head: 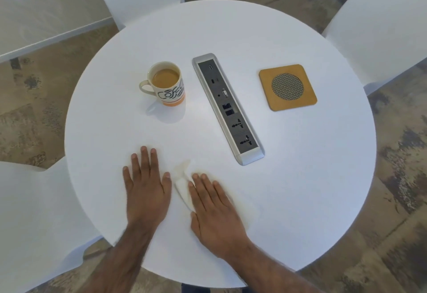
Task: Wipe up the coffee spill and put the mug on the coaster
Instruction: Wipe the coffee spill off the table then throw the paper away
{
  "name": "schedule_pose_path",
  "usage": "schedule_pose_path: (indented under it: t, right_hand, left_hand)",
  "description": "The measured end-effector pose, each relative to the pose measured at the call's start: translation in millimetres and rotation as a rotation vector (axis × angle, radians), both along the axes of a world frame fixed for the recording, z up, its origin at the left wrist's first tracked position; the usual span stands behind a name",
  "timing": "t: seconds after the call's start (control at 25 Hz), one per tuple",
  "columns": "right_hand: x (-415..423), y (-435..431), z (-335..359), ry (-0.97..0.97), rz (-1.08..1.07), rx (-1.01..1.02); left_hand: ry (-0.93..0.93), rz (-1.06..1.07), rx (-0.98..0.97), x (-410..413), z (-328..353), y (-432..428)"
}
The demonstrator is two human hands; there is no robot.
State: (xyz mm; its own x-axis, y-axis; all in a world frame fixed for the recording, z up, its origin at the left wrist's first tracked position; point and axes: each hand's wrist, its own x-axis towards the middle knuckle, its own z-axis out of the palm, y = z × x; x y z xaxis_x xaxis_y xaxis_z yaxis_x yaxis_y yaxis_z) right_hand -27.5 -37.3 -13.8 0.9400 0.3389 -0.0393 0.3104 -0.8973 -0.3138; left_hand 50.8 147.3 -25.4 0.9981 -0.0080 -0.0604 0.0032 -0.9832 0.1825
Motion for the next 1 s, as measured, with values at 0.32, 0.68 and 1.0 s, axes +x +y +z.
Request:
schedule_pose_path:
  t: [0.32, 0.68, 1.0]
  right_hand:
    - [-14, -63, 2, -0.066, -0.127, 0.023]
    - [30, -106, 83, 0.237, -0.795, 1.028]
    - [-16, -207, 121, 0.079, -1.322, 1.203]
  left_hand:
    - [0.007, -0.076, 0.001, -5, 0, -24]
    - [0.387, -0.017, -1.191, -30, 99, -145]
    - [0.548, -0.106, -1.211, -71, 136, -294]
